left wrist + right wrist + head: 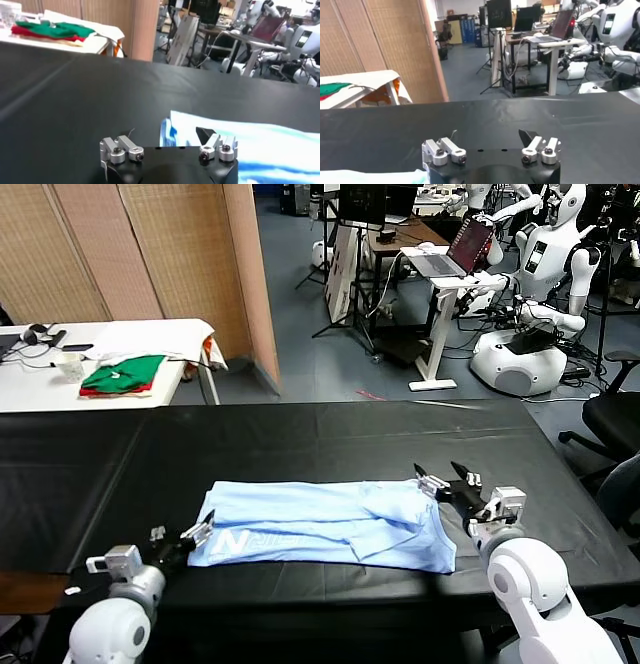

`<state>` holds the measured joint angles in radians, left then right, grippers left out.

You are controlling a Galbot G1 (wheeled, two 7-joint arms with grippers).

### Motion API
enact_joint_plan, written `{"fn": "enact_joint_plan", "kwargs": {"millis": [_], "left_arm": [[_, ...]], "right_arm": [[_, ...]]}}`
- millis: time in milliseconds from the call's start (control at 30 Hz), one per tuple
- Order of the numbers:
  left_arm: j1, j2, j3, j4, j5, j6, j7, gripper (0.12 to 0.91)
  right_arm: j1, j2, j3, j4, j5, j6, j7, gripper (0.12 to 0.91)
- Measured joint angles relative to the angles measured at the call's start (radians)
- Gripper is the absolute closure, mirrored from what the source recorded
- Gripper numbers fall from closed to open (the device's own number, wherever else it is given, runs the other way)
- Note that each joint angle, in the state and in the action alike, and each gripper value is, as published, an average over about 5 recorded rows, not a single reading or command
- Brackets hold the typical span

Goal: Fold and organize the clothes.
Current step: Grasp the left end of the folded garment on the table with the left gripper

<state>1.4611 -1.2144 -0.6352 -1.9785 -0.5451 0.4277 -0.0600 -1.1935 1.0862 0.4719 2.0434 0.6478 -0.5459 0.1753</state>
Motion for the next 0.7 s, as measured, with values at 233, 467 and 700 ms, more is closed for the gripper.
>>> {"fn": "enact_joint_plan", "kwargs": {"millis": [233,467,700], "left_arm": [[-0.005,-0.023,0.017,0.028,0.054,-0.010,0.006,0.123],[-0.011,-0.034,0.034,0.052,0.108,-0.022,0.014,0.171],[-0.004,-0.033,0.041,0.049,0.124,-0.024,0.017,0.561]], "right_arm": [[0.000,0.001,-0.004,0.004,-0.005,0.000,0.001,0.118],[0.006,0.009,-0.015,0.001,-0.018,0.000,0.001,0.118],[0.014,0.021,-0.024,-0.009,-0.031,0.003,0.000,0.118]]}}
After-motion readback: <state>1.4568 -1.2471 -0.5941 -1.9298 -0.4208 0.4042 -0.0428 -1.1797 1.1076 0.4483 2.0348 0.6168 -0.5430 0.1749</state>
